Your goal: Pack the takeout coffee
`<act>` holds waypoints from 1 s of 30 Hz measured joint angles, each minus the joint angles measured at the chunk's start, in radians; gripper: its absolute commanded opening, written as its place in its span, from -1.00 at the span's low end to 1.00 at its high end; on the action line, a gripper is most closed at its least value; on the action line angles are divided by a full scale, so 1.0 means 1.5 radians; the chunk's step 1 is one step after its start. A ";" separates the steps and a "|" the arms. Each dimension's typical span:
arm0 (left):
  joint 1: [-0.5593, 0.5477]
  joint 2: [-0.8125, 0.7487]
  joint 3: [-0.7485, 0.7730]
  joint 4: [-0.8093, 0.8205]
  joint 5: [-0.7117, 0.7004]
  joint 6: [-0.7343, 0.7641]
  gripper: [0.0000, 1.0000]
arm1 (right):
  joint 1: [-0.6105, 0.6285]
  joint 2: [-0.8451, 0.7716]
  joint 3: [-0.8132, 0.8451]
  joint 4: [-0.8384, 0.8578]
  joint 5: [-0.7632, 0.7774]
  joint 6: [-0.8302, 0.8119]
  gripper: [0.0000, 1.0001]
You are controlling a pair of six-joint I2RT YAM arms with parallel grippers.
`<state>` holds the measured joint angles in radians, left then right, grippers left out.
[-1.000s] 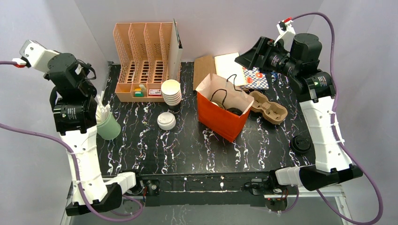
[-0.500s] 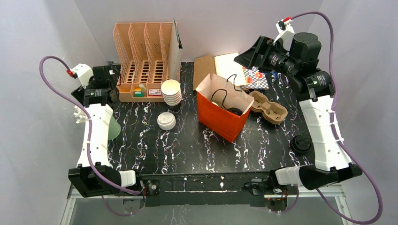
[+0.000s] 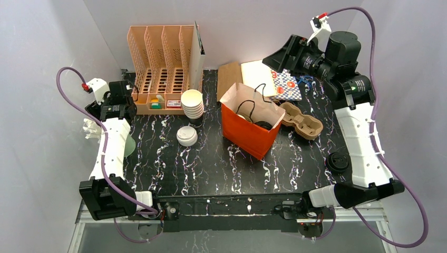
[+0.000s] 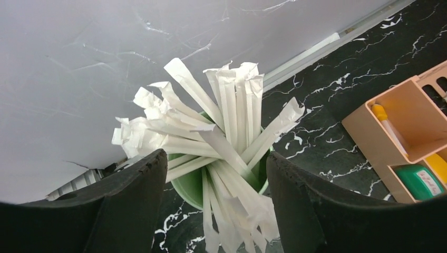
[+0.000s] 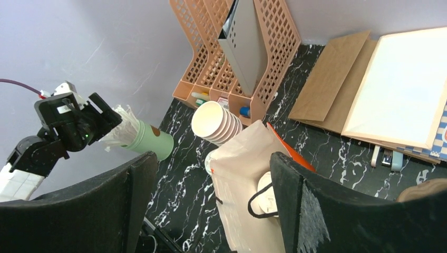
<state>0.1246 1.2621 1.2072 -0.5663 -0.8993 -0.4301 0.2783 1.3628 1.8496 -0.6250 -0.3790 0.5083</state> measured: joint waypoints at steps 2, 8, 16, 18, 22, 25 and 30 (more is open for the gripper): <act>0.005 0.009 -0.003 0.016 -0.001 0.008 0.18 | 0.000 0.008 0.016 0.001 0.002 -0.001 0.72; 0.012 0.034 -0.005 0.058 -0.003 0.025 -0.18 | 0.000 0.025 0.038 0.002 0.009 -0.003 0.72; 0.016 0.063 -0.005 0.081 -0.051 0.031 -0.16 | 0.000 0.034 0.050 0.002 0.010 -0.004 0.72; 0.016 0.068 -0.005 0.084 -0.061 0.033 -0.40 | 0.000 0.034 0.050 0.005 0.012 -0.004 0.72; 0.016 0.075 -0.005 0.085 -0.077 0.032 -1.00 | 0.000 0.034 0.049 0.010 0.013 -0.004 0.72; 0.016 0.075 0.002 0.072 -0.090 0.029 -1.00 | 0.000 0.033 0.046 0.016 0.014 -0.005 0.73; 0.016 0.074 0.071 0.027 -0.090 0.004 -1.00 | 0.000 0.024 0.027 0.026 0.016 -0.005 0.73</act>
<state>0.1486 1.3735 1.3132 -0.5255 -1.0348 -0.4248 0.2779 1.3991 1.8896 -0.5858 -0.3546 0.5014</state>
